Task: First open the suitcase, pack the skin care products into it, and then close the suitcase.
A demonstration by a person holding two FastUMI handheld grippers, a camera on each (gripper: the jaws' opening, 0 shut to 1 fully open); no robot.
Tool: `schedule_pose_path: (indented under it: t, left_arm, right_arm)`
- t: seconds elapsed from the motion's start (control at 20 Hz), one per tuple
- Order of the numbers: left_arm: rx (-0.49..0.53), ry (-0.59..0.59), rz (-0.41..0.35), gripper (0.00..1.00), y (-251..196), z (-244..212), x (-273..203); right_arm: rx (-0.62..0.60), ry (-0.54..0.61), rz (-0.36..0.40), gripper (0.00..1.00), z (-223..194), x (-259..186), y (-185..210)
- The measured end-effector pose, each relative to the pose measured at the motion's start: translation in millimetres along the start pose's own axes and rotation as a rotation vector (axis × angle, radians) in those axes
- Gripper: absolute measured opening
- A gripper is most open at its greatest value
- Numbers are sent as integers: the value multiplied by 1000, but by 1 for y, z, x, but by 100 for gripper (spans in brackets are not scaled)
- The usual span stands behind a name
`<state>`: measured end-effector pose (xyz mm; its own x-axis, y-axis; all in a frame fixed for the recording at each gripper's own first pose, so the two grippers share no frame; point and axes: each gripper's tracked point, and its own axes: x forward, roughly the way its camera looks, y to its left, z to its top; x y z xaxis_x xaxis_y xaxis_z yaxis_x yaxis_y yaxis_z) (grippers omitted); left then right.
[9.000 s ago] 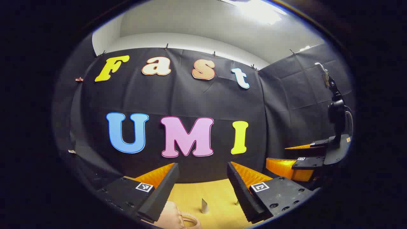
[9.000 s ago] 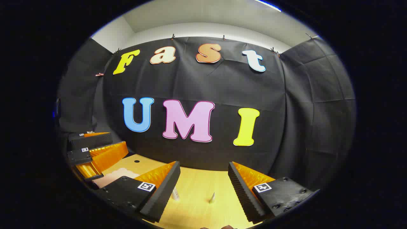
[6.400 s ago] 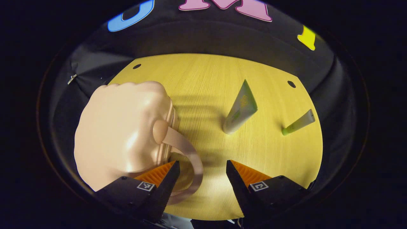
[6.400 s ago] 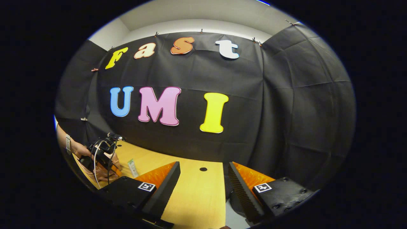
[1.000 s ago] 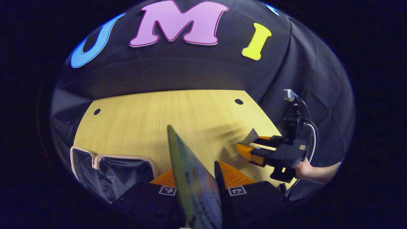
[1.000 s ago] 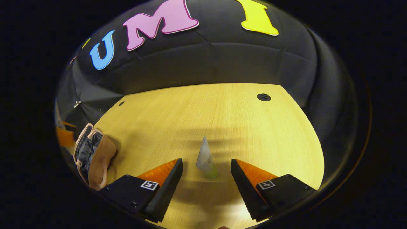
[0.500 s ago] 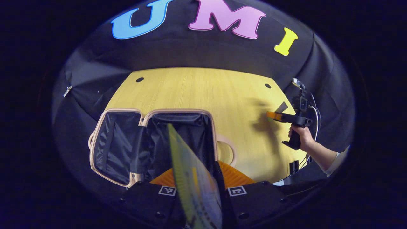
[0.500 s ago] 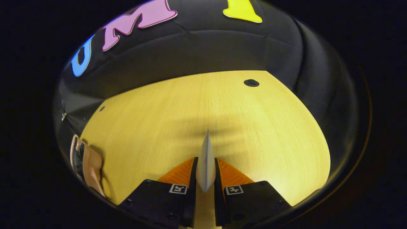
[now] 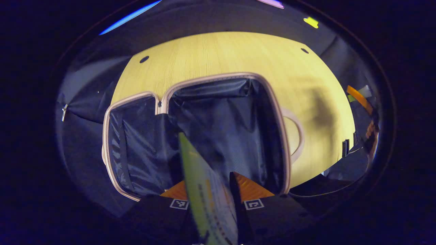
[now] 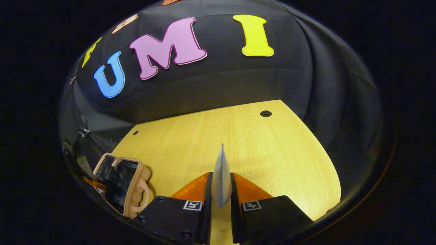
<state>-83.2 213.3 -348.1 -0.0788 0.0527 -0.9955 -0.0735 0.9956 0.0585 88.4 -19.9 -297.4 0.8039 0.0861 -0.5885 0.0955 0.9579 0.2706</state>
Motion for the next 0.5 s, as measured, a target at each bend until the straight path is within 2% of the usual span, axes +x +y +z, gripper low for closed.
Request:
schedule_pose_path:
  t: [0.1, 0.15, 0.25, 0.45, 0.5]
  left_arm:
    - [-48, 145, 22, 47, 14, -16, 38]
    - [-67, 190, 32, 44, 19, -20, 52]
    - [-94, 227, 25, 43, 24, -24, 68]
    - [-74, 172, 2, 47, 27, -15, 68]
    - [-71, 138, -16, 54, 26, -12, 70]
  right_arm:
    - [15, 14, -10, 28, -5, -6, 9]
    - [19, 8, -7, 28, -4, -11, 16]
    - [4, -1, -4, 28, -8, -20, 31]
    - [-57, 65, 2, 27, -39, -24, 60]
    - [-62, 73, 22, 28, -43, -26, 75]
